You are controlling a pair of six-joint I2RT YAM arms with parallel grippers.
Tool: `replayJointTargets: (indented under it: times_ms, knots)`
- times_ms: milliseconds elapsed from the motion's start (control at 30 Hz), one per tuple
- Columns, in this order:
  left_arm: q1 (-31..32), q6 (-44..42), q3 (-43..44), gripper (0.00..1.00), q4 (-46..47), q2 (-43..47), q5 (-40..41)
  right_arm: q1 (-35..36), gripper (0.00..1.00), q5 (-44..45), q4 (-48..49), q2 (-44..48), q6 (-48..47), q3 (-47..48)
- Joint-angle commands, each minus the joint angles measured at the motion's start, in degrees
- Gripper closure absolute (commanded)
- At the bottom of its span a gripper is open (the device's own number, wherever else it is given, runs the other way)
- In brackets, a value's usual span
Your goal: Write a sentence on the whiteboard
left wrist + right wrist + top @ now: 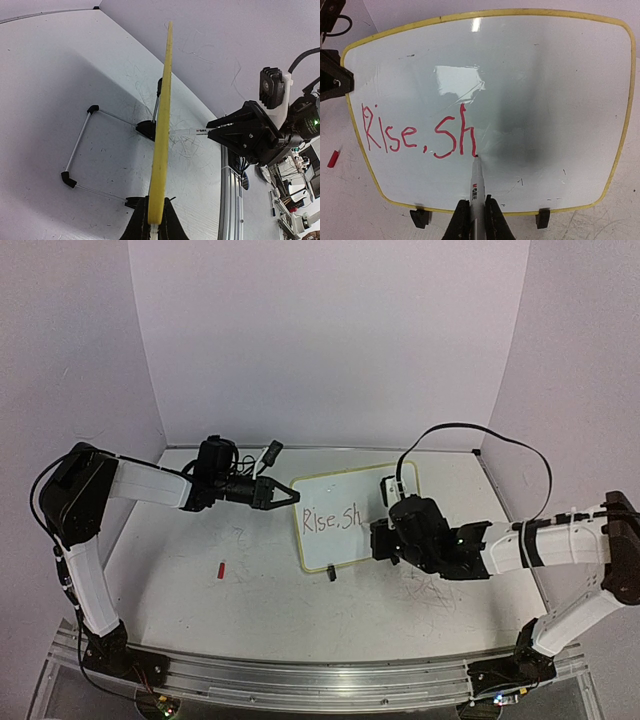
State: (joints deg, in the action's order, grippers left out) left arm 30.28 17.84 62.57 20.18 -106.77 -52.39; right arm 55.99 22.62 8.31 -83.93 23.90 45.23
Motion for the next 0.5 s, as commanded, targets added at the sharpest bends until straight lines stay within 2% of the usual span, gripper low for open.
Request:
replayJointTargets:
  times_ms: [0,467]
  knots:
    - [0.5,-0.7,1.5,1.0,-3.3,1.4,2.0,-1.1,1.0,-0.4,1.4,4.5,-2.1,0.1]
    - [0.6,-0.8,1.6,1.0,-3.5,1.3,2.1,-4.5,1.0,-2.5,4.0,2.4,-5.7,2.3]
